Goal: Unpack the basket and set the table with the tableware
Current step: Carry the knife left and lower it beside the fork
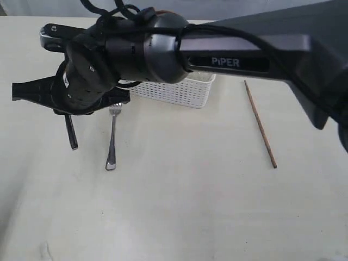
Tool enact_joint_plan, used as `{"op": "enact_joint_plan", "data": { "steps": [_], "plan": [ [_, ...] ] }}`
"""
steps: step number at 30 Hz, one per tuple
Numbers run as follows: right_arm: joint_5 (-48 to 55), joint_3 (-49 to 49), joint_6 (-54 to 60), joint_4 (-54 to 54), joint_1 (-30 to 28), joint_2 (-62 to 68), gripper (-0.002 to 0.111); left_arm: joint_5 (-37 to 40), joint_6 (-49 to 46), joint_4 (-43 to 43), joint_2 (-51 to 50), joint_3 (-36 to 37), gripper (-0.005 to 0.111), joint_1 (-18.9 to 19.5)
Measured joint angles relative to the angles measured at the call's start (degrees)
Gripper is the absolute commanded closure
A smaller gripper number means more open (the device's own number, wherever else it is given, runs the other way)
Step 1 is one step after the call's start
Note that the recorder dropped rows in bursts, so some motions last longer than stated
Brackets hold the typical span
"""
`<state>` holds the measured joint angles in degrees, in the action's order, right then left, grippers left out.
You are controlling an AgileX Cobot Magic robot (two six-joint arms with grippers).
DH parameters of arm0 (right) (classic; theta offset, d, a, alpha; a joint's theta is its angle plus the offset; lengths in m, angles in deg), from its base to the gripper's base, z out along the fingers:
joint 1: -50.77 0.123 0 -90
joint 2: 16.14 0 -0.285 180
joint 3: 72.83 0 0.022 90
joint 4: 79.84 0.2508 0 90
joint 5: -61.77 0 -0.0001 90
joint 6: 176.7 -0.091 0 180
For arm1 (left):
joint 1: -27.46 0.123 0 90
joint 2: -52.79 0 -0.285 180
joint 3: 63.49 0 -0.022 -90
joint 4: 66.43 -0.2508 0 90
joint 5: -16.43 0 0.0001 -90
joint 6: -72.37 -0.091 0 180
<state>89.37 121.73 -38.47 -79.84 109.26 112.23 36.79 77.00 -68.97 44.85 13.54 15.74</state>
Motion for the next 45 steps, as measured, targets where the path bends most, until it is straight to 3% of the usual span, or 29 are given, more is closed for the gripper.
{"op": "enact_joint_plan", "data": {
  "steps": [15,35,39,45],
  "plan": [
    [11.58,3.6,-0.25,-15.6,4.1,0.0,0.109,0.0,0.0,0.0,0.0,0.0,0.107,0.0],
    [14.52,4.78,-0.31,-17.67,5.89,0.0,0.109,0.0,0.0,0.0,0.0,0.0,0.107,0.0],
    [20.48,10.74,-7.95,-26.04,6.19,1.13,0.109,0.0,0.0,0.0,0.0,0.0,0.107,0.0],
    [18.0,13.06,-23.39,-29.97,6.19,5.48,0.109,0.0,0.0,0.0,0.0,0.0,0.107,0.0]
  ]
}}
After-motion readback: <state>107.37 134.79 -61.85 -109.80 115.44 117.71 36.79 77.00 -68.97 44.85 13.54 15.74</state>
